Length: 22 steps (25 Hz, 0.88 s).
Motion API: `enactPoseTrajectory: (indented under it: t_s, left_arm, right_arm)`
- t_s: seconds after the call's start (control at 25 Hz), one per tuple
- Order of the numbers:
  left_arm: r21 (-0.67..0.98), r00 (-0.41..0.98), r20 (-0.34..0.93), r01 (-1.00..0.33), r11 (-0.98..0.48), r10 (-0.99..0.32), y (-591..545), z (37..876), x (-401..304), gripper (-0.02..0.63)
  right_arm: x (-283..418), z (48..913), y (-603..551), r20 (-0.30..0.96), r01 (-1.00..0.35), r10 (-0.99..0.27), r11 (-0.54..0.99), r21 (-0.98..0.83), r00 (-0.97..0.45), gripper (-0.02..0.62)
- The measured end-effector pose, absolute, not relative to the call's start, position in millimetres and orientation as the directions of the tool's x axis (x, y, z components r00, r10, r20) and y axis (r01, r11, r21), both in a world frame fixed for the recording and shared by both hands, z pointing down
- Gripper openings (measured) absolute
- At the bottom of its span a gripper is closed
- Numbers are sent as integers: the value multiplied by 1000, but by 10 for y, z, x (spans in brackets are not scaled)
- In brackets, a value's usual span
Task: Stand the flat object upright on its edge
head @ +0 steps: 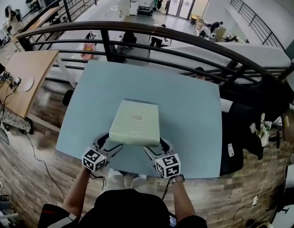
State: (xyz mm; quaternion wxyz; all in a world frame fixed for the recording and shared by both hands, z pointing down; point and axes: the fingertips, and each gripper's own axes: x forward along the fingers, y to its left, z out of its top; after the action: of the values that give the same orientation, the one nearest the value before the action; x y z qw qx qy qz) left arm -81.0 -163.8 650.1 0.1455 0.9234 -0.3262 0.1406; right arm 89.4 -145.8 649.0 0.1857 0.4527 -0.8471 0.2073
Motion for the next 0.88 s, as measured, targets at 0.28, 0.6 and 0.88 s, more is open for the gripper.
enactPoseTrajectory:
  t_s: [0.28,0.6,0.88]
  left_arm:
    - [175,751,319,-646,-743,-578,-1629,6313,-759,348]
    - [155,730,279,-675,-721,-623,-1638,6052,-776,348]
    - [126,722,258,-683,-719,-641,-1630,5900,-791,348]
  right_arm:
    - [902,6314,-1432,480,-835,-696,522,-173,-534,347]
    - [883,6063,-1419,440,-831,-717,534,-155,-542,348]
    - [867,5904,-1417,406,-832,-733,532,-156,-545,348]
